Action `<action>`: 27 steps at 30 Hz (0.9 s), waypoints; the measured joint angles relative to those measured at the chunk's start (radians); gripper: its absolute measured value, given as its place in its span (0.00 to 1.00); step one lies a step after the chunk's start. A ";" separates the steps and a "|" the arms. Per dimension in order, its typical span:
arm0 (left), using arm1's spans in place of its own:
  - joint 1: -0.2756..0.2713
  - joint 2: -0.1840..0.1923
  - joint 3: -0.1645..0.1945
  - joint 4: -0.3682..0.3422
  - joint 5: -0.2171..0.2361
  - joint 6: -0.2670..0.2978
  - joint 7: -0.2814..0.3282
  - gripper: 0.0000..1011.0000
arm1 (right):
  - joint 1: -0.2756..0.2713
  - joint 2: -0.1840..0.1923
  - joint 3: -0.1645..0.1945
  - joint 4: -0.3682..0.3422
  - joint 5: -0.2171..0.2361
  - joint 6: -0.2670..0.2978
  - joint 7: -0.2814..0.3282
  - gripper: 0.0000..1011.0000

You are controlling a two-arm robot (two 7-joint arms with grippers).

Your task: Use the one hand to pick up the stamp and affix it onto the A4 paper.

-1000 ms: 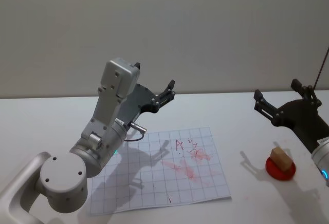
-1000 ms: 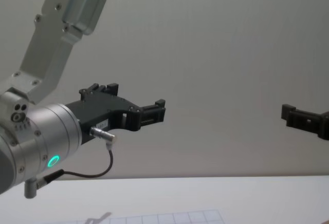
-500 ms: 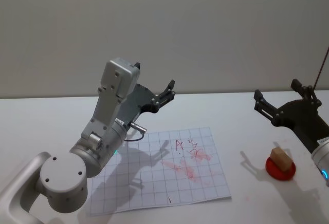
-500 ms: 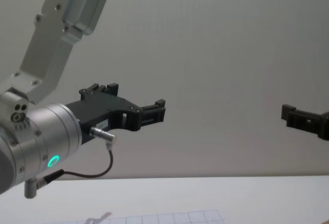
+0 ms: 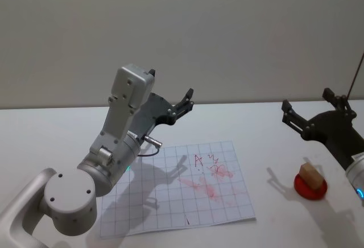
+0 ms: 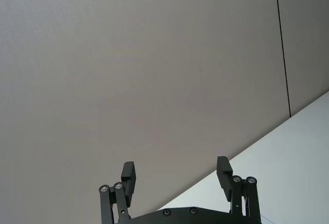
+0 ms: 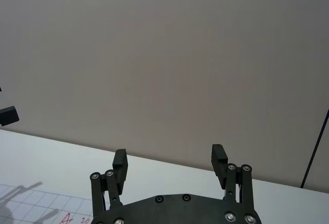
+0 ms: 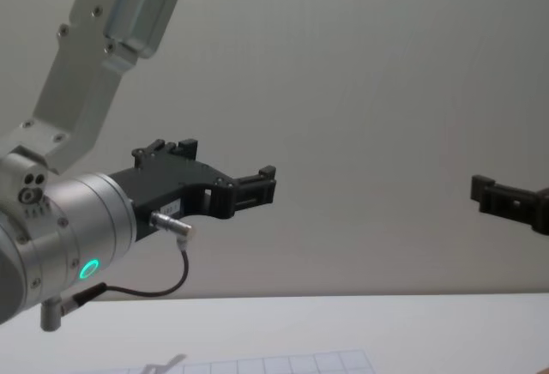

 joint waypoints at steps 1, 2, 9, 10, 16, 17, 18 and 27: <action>0.000 0.000 0.000 0.000 0.000 0.000 0.000 0.99 | -0.003 0.004 0.002 -0.001 0.001 0.000 0.000 0.99; 0.000 0.000 0.000 0.000 0.000 0.000 0.000 0.99 | -0.005 0.005 0.003 -0.002 0.003 0.001 0.001 0.99; 0.000 0.000 0.000 0.000 0.000 0.000 0.000 0.99 | -0.053 0.053 0.030 -0.031 0.037 0.013 0.000 0.99; 0.000 0.000 0.000 0.000 0.000 0.000 0.000 0.99 | -0.070 0.067 0.038 -0.039 0.048 0.018 -0.002 0.99; 0.000 0.000 0.000 0.000 0.000 0.000 0.000 0.99 | -0.124 0.112 0.062 -0.061 0.082 0.042 -0.005 0.99; 0.000 0.000 0.000 0.000 0.000 0.000 0.000 0.99 | -0.136 0.123 0.068 -0.064 0.090 0.051 -0.005 0.99; 0.000 0.000 0.000 0.000 0.000 0.000 0.000 0.99 | -0.144 0.130 0.071 -0.066 0.094 0.055 -0.005 0.99; 0.000 0.000 0.000 0.000 0.000 0.000 0.000 0.99 | -0.174 0.164 0.084 -0.055 0.102 0.116 0.024 0.99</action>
